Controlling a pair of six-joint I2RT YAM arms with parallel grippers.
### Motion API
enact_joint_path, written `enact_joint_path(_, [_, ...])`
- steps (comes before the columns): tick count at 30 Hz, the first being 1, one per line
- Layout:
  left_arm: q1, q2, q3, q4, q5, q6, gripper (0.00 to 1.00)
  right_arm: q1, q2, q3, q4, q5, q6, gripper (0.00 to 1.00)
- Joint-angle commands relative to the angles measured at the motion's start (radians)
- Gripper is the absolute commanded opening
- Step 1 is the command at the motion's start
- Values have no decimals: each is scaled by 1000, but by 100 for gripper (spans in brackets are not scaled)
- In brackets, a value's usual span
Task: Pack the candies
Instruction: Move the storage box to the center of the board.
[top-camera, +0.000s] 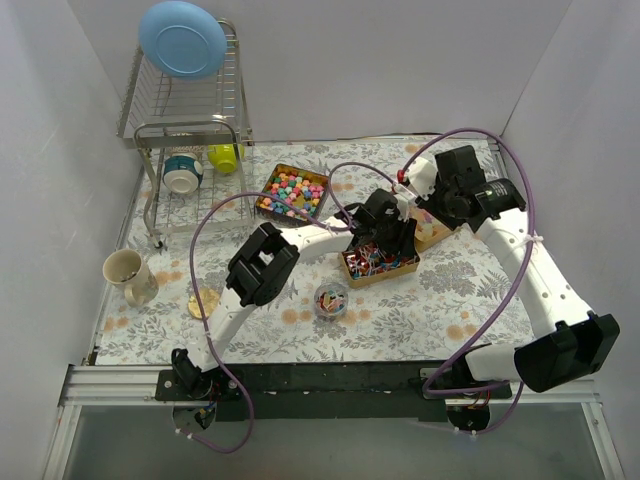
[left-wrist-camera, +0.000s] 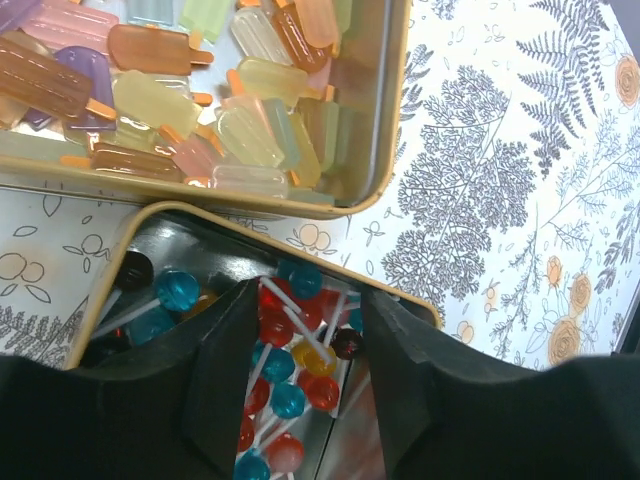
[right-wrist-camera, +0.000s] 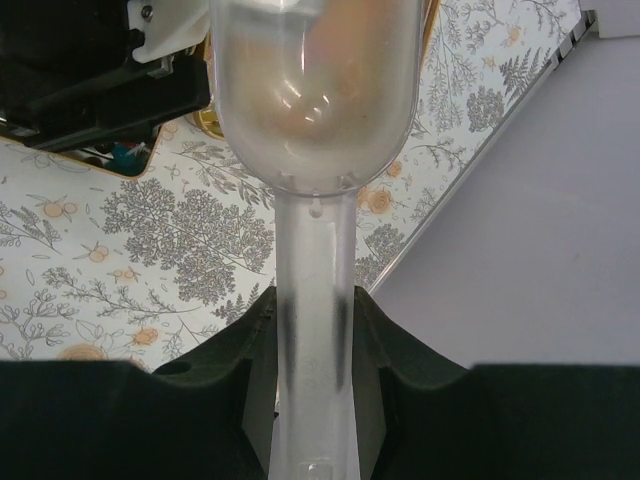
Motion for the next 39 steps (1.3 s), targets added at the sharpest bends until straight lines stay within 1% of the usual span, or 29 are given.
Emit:
enact_joint_path(1, [20, -145, 6, -7, -16, 68, 49, -15, -31, 11, 51, 4, 14, 1])
enact_joint_path(4, [38, -249, -53, -58, 35, 114, 52, -18, -17, 26, 64, 1, 10, 1])
enact_joint_path(8, [82, -395, -193, -105, 18, 194, 54, -20, 15, 66, 68, -7, 10, 1])
enact_joint_path(10, [118, -444, -224, -145, -23, 263, 55, -20, 23, 75, 73, -13, 7, 1])
enact_joint_path(12, [154, -461, -253, -171, -73, 304, 56, -20, 40, 84, 73, -18, 7, 1])
enact_joint_path(13, [167, -466, -260, -176, -130, 346, 56, -20, 46, 95, 76, -22, 7, 1])
enact_joint_path(16, [213, -466, -269, -178, -233, 407, 56, -21, 73, 129, 75, -41, 7, 1])
enact_joint_path(19, [244, -434, -258, -182, -287, 461, 57, -20, 101, 153, 70, -50, 7, 1])
enact_joint_path(25, [284, -374, -267, -150, -407, 484, 57, -20, 130, 186, 64, -65, 11, 1])
enact_joint_path(33, [310, -306, -232, -139, -452, 499, 57, -20, 110, 153, 62, -64, 11, 1])
enact_joint_path(37, [311, -297, -226, -141, -446, 506, 56, -20, 107, 140, 64, -61, 8, 1])
enact_joint_path(39, [310, -288, -226, -150, -439, 512, 53, -20, 109, 140, 64, -61, 8, 1])
